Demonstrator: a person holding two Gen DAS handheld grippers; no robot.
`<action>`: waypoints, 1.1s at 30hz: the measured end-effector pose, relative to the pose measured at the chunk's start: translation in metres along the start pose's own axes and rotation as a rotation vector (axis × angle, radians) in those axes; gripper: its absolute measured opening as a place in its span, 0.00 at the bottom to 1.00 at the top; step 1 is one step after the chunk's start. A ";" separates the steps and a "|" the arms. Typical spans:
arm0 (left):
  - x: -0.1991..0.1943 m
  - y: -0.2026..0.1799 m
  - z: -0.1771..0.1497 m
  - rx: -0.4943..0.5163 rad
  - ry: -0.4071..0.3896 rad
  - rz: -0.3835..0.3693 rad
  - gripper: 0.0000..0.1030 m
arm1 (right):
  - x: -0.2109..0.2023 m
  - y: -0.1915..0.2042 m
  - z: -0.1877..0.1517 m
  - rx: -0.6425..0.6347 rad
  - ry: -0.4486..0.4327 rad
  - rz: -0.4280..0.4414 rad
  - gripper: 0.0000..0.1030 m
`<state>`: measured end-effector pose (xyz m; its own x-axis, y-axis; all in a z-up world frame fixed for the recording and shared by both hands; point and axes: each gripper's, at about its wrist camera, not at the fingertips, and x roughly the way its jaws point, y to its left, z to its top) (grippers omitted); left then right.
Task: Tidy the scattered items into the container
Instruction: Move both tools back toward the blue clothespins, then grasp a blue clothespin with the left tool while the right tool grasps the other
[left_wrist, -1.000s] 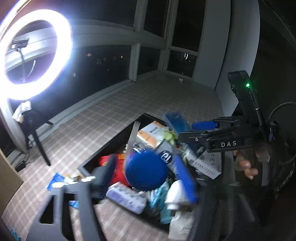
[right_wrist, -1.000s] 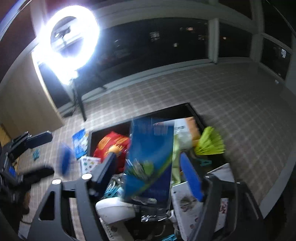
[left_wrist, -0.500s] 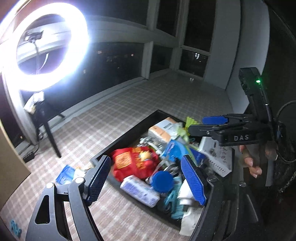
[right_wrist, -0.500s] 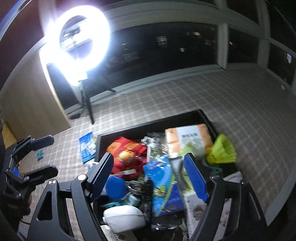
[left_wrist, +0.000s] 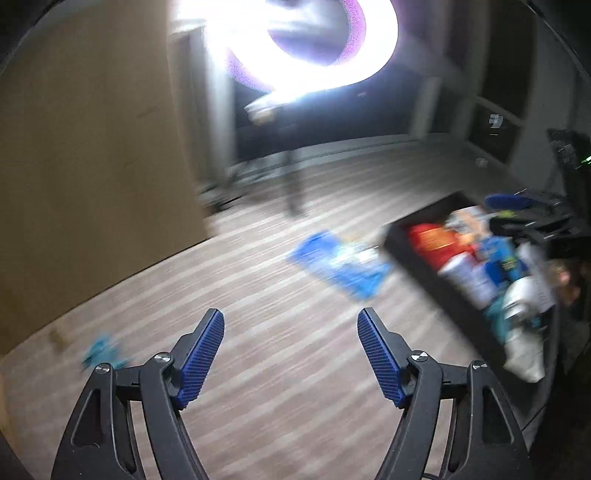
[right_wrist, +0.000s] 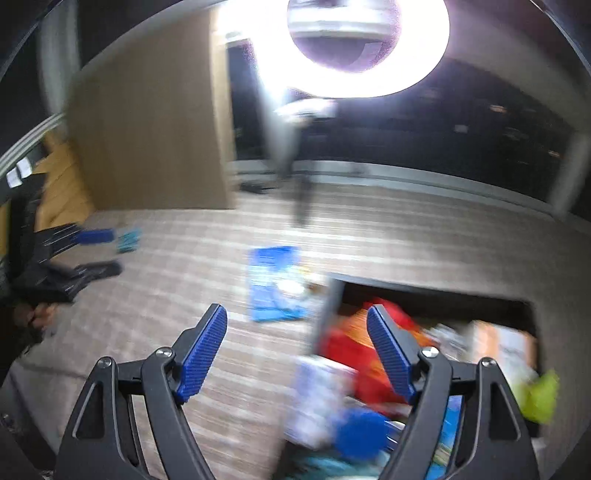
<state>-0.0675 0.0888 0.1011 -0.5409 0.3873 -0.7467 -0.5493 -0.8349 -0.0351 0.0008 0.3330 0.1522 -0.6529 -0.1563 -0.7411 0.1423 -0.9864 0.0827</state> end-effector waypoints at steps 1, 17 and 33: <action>-0.001 0.021 -0.007 -0.019 0.011 0.038 0.69 | 0.010 0.013 0.007 -0.040 0.010 0.040 0.75; 0.039 0.188 -0.042 -0.073 0.168 0.167 0.49 | 0.189 0.242 0.086 -0.588 0.169 0.461 0.58; 0.083 0.196 -0.040 0.010 0.224 0.058 0.40 | 0.273 0.297 0.088 -0.752 0.250 0.547 0.44</action>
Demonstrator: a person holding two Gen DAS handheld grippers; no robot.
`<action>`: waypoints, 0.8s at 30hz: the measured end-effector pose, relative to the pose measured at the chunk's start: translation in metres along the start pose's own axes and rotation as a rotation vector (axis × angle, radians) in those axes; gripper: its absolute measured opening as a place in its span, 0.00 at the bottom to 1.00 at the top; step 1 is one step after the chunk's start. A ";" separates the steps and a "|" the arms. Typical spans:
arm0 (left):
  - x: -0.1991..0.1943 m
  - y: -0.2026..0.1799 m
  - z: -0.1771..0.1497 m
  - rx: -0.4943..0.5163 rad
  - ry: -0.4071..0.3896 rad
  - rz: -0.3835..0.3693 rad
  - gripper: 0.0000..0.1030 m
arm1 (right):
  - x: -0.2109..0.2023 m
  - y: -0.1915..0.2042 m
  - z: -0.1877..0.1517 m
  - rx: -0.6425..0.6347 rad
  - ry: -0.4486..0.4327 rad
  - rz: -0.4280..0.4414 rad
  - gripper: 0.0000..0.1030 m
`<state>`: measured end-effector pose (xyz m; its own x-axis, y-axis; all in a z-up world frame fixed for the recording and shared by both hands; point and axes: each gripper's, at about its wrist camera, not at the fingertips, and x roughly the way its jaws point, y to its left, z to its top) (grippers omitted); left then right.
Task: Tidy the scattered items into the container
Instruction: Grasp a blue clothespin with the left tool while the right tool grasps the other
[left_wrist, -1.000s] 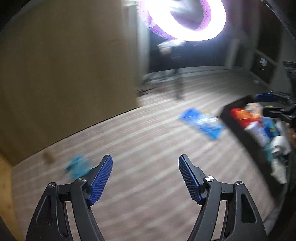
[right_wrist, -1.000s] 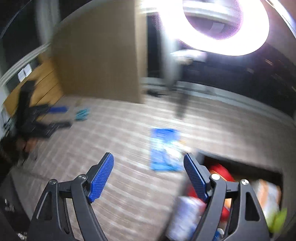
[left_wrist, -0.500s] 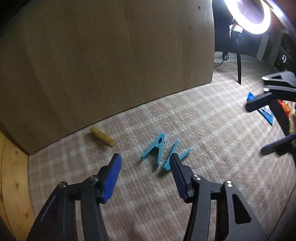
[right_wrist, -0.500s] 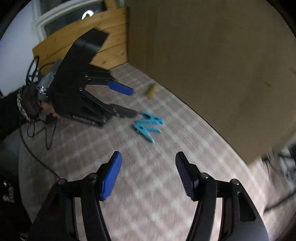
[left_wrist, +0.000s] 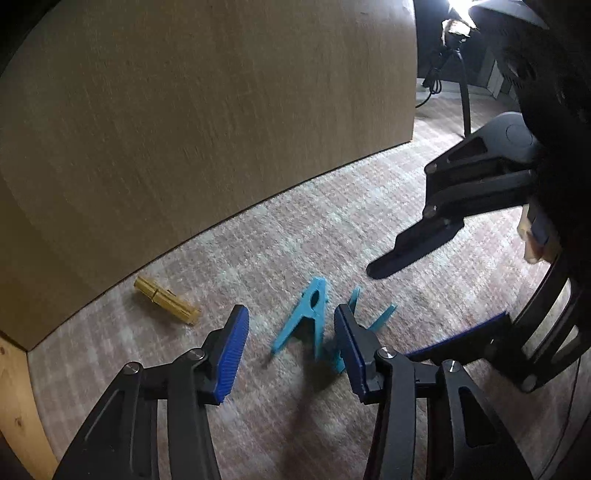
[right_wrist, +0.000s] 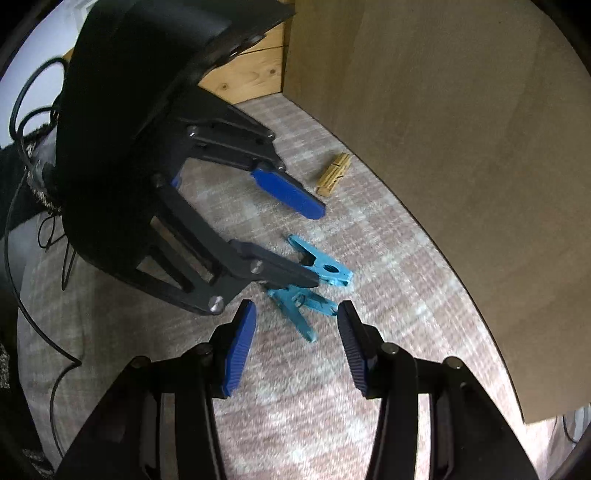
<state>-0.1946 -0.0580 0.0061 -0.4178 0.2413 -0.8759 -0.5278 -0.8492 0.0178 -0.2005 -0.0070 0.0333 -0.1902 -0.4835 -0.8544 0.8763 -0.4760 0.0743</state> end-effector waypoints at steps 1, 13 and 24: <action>0.001 0.001 0.000 0.000 0.007 -0.005 0.37 | 0.003 0.000 0.001 -0.003 0.005 0.004 0.44; 0.003 -0.011 -0.009 0.038 0.045 -0.036 0.24 | 0.016 -0.005 0.002 0.019 0.011 0.017 0.38; -0.003 -0.016 -0.017 0.057 0.052 -0.044 0.24 | 0.006 -0.003 -0.009 0.008 0.022 0.057 0.14</action>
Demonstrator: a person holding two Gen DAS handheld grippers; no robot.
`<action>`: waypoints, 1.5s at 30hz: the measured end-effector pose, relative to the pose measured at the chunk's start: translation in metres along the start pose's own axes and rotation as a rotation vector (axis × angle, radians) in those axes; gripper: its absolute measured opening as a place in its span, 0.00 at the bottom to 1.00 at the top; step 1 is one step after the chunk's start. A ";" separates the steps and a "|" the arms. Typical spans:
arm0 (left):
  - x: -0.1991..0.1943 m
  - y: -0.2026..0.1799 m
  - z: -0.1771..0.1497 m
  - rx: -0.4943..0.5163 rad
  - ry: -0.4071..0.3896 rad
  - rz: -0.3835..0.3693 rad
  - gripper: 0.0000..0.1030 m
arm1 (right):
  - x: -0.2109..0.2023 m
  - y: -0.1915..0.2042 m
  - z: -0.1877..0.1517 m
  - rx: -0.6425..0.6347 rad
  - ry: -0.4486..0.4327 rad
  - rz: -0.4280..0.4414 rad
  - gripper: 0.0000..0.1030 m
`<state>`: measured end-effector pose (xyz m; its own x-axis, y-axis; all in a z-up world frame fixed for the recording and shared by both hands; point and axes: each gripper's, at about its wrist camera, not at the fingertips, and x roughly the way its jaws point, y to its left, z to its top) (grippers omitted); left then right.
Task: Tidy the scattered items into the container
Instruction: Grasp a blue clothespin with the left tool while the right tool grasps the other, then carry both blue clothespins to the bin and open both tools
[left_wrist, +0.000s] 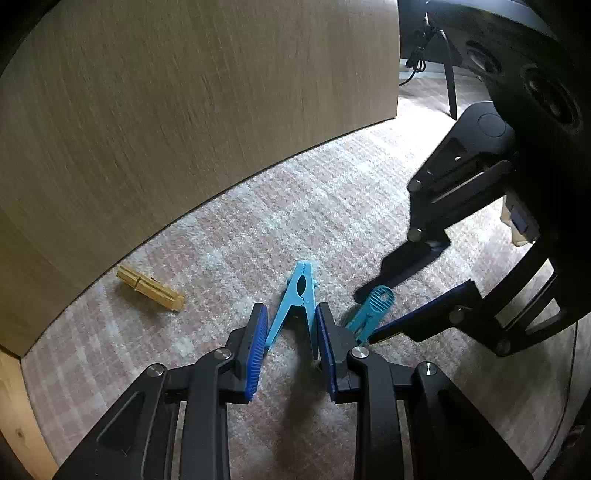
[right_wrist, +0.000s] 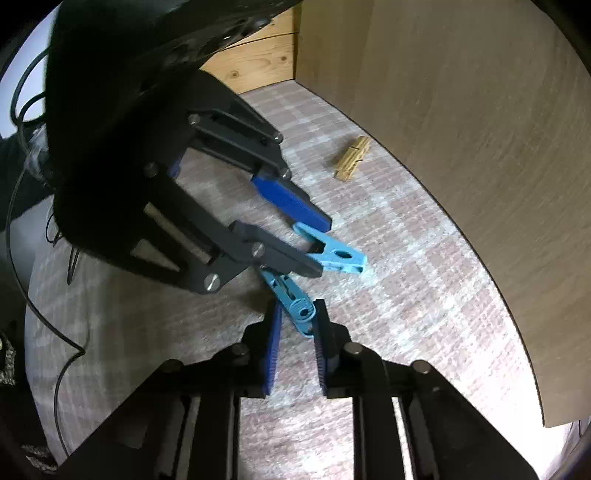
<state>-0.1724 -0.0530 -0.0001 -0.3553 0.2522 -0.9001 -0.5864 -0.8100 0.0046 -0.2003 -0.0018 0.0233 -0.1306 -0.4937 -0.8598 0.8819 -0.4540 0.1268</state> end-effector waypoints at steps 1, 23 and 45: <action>-0.001 0.000 -0.001 -0.003 0.000 0.002 0.24 | -0.001 0.001 -0.001 0.002 -0.001 0.001 0.01; -0.008 0.022 -0.001 -0.060 -0.020 0.026 0.24 | 0.011 0.019 0.008 -0.015 -0.023 -0.018 0.28; -0.079 -0.046 0.008 -0.091 -0.156 0.017 0.24 | -0.170 0.043 -0.126 0.560 -0.267 -0.244 0.12</action>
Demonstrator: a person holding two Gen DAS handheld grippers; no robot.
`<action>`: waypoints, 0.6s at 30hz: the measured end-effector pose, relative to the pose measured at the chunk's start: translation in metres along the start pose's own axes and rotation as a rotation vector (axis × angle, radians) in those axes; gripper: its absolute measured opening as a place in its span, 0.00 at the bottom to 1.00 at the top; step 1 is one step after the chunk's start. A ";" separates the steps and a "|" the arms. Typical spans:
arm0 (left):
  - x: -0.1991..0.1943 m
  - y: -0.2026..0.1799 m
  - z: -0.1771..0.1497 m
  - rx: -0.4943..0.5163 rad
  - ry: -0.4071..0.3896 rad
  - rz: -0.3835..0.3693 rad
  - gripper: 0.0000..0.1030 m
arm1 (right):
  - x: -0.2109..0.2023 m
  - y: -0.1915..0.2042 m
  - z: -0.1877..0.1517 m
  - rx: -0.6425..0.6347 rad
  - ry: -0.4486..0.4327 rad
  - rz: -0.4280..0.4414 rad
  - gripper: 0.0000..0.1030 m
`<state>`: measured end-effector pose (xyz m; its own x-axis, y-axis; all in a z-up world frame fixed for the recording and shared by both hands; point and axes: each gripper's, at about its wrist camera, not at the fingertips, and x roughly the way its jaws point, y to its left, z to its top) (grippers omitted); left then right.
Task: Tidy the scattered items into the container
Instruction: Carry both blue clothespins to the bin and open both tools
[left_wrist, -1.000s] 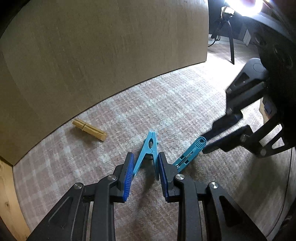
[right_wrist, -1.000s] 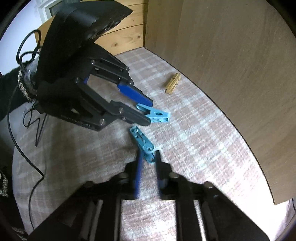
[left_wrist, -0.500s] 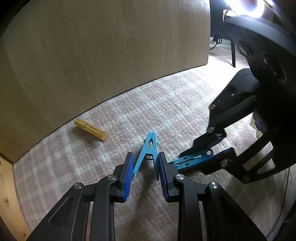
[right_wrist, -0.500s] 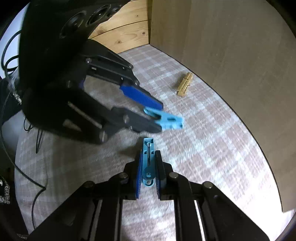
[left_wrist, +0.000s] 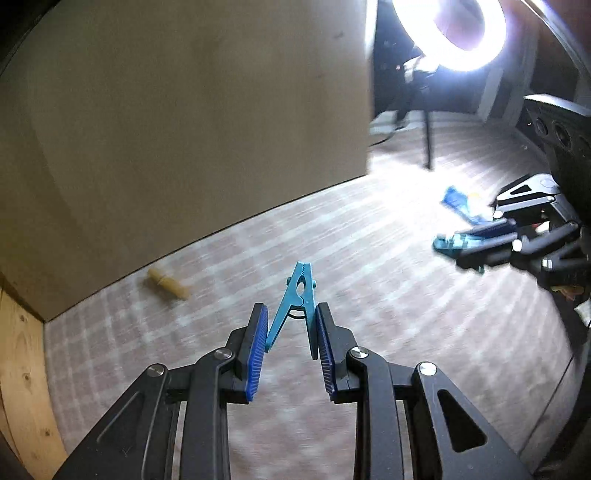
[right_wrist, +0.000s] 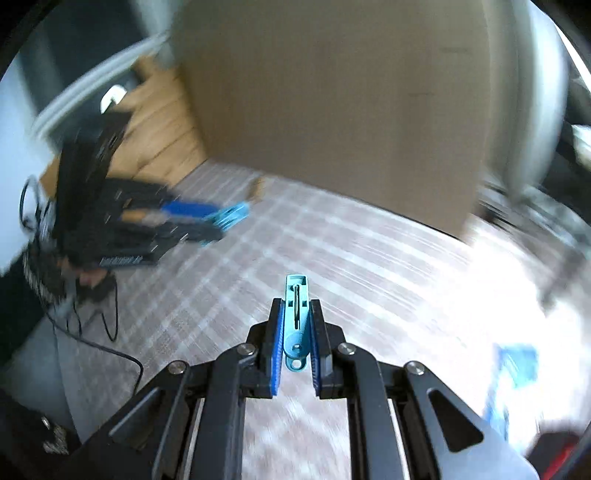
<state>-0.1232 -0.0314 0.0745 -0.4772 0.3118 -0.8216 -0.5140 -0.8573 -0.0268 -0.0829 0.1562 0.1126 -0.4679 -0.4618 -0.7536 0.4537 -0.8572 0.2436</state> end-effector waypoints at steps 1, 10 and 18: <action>-0.001 -0.013 0.004 0.009 -0.005 -0.016 0.24 | -0.008 -0.009 0.000 0.047 -0.019 -0.027 0.12; -0.023 -0.167 0.041 0.189 -0.091 -0.226 0.24 | -0.130 -0.083 -0.071 0.311 -0.145 -0.278 0.12; -0.033 -0.303 0.077 0.315 -0.136 -0.426 0.24 | -0.230 -0.139 -0.161 0.498 -0.204 -0.476 0.12</action>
<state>-0.0061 0.2495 0.1535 -0.2571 0.6725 -0.6940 -0.8607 -0.4859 -0.1520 0.0836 0.4182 0.1538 -0.6832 -0.0038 -0.7302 -0.2123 -0.9558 0.2035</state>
